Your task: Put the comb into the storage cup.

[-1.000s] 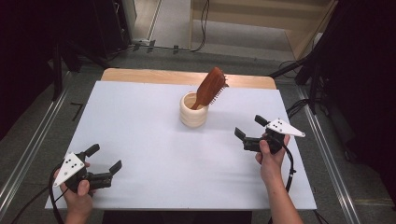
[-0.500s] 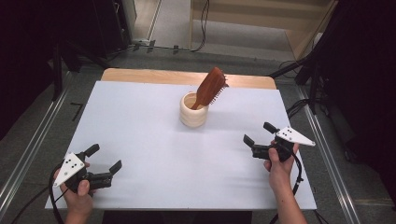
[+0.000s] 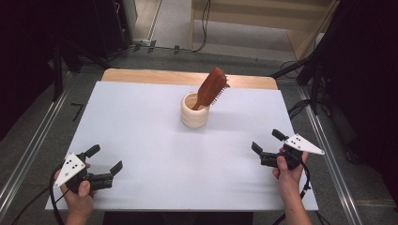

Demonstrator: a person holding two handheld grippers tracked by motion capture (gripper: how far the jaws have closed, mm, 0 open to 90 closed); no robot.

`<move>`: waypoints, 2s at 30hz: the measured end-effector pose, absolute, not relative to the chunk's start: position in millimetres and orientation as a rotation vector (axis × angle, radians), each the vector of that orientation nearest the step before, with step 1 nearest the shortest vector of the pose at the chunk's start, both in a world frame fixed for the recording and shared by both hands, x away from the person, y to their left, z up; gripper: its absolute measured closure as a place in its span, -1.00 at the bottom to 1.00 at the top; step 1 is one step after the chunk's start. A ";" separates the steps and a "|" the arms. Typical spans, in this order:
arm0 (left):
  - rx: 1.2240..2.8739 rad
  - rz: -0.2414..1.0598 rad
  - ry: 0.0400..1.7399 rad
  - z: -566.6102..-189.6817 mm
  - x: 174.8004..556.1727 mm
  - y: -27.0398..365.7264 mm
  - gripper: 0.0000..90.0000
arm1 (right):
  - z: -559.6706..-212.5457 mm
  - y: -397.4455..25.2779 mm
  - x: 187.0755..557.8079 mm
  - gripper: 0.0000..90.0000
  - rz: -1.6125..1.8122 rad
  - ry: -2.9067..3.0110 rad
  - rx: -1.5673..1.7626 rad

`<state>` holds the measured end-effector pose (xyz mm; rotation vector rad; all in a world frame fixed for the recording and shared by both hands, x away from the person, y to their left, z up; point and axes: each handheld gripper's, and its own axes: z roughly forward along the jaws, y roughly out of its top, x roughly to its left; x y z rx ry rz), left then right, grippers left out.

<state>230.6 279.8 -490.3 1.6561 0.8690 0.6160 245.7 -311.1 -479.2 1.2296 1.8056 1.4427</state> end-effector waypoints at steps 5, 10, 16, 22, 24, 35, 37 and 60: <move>1.656 0.617 0.869 -490.4 230.6 279.7 -0.99 | -482.8 -317.6 239.4 -1.00 1.428 1.802 1.244; 1.657 0.617 0.869 -490.4 230.6 279.7 -0.99 | -486.2 -323.9 233.3 -1.00 1.421 1.798 1.257; 1.656 0.616 0.869 -490.5 230.7 279.6 -0.99 | -488.5 -330.8 228.2 -1.00 1.404 1.784 1.269; 1.657 0.616 0.868 -490.5 230.7 279.8 -0.99 | -490.8 -335.3 223.8 -1.00 1.393 1.785 1.275; 1.657 0.616 0.868 -490.5 230.7 279.7 -0.99 | -491.4 -337.2 221.9 -1.00 1.391 1.783 1.276; 1.659 0.613 0.868 -490.8 231.0 279.4 -0.99 | -497.4 -352.9 209.4 -1.00 1.378 1.764 1.308; 1.659 0.613 0.868 -490.7 231.0 279.6 -0.99 | -499.5 -355.5 206.6 -1.00 1.376 1.761 1.316; 1.658 0.615 0.879 -491.0 231.8 279.7 -0.99 | -519.0 -372.9 177.5 -1.00 1.360 1.750 1.276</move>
